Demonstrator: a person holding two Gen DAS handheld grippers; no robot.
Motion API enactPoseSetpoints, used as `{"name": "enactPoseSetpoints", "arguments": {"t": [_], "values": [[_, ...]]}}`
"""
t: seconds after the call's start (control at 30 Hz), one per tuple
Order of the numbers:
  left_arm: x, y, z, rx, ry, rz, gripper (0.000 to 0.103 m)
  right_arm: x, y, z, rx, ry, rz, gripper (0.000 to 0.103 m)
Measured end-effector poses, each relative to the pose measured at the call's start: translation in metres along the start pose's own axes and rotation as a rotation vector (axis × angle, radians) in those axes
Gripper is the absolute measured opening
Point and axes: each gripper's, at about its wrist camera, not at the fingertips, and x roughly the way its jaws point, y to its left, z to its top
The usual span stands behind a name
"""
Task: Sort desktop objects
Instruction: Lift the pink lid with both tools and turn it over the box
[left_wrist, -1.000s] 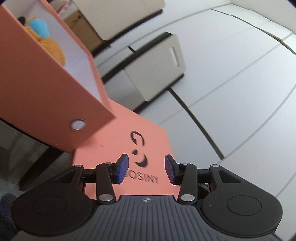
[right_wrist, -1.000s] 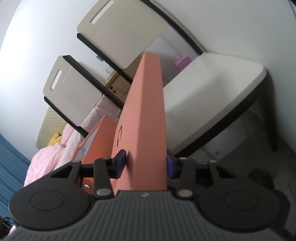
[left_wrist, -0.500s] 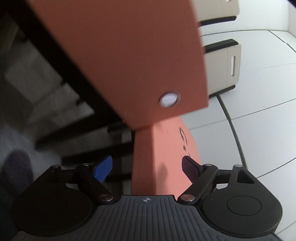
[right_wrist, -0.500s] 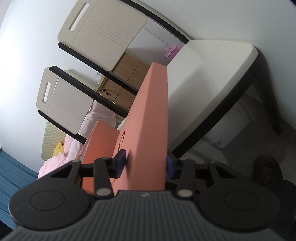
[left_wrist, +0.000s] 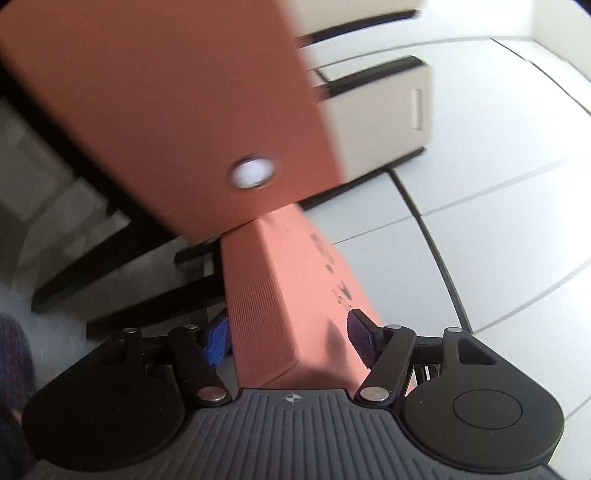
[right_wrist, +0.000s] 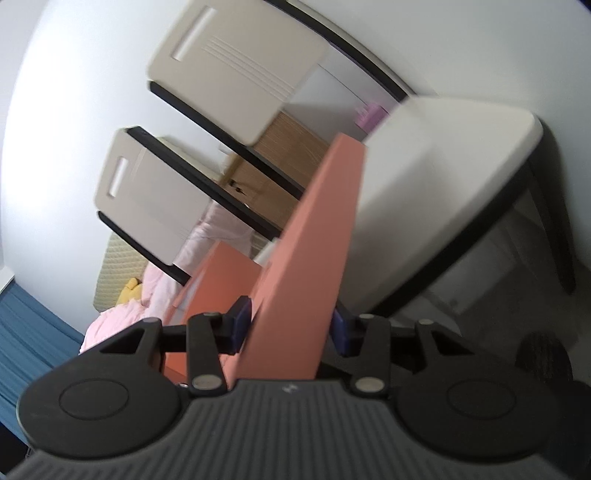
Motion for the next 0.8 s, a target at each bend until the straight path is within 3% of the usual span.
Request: {"name": "enactPoseSetpoints", "arguments": {"t": [0.43, 0.6, 0.8], "values": [[-0.029, -0.06, 0.013, 0.153, -0.056, -0.051, 0.069, -0.039, 0.033, 0.001, -0.019, -0.095, 0.065, 0.047], [-0.046, -0.085, 0.029, 0.164, -0.126, -0.082, 0.069, -0.036, 0.057, 0.016, -0.037, -0.11, 0.132, 0.047], [-0.078, -0.101, 0.05, 0.18, -0.274, -0.037, 0.069, 0.007, 0.098, 0.035, -0.08, -0.074, 0.227, 0.047]]}}
